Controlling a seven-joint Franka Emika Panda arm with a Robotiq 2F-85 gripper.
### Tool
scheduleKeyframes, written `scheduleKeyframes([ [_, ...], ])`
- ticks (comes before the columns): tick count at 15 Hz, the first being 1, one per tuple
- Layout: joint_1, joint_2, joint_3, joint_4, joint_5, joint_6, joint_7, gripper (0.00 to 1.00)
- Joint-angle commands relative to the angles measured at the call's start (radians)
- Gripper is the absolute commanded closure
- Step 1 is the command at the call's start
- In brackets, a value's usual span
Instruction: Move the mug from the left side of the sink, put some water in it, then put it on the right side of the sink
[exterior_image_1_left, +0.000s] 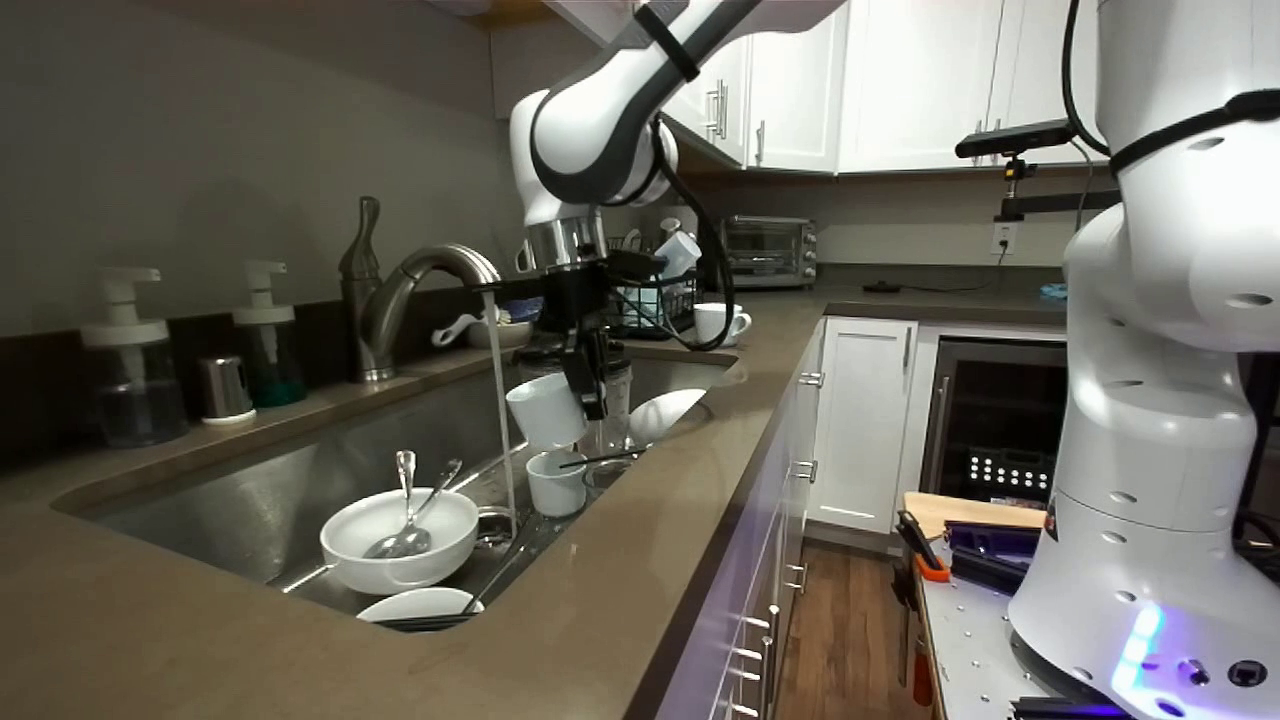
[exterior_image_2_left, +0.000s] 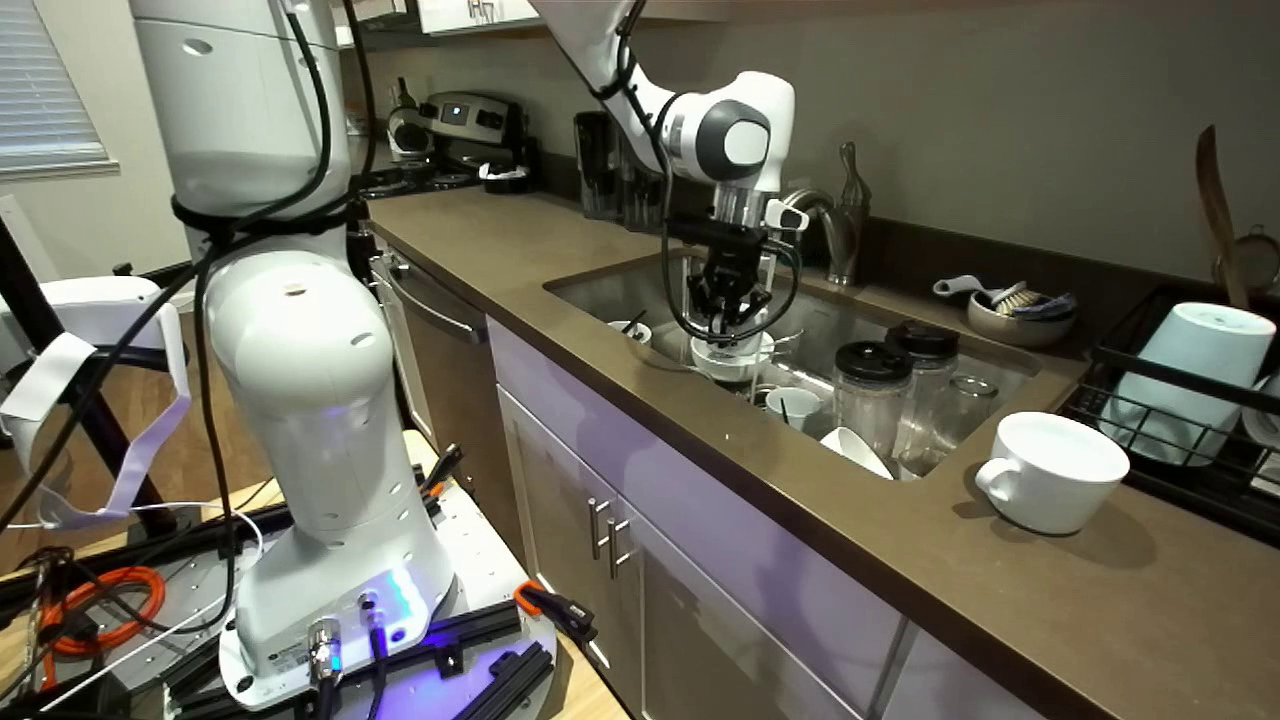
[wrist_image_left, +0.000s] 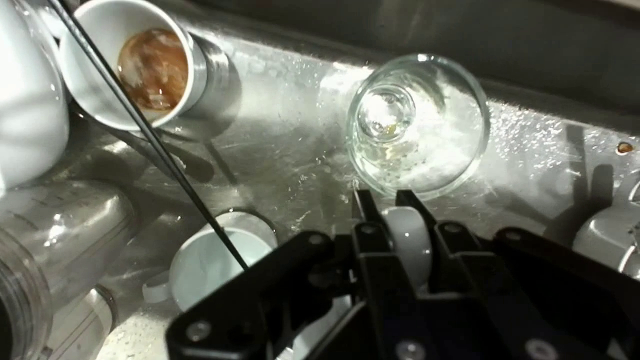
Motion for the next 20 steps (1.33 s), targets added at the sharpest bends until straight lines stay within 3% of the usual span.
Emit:
scheduleKeyframes([
  [1, -0.001, -0.130, 0.005, -0.111, -0.032, 0.018, 0.089, 0.95],
  [6, -0.011, -0.204, -0.004, -0.182, -0.070, 0.085, 0.173, 0.95],
  [10, -0.007, -0.200, 0.011, -0.179, -0.275, 0.041, 0.377, 0.95],
  [13, 0.003, -0.185, 0.026, -0.163, -0.365, -0.009, 0.477, 0.95],
  [20, 0.018, -0.206, 0.056, -0.174, -0.398, -0.032, 0.524, 0.95],
])
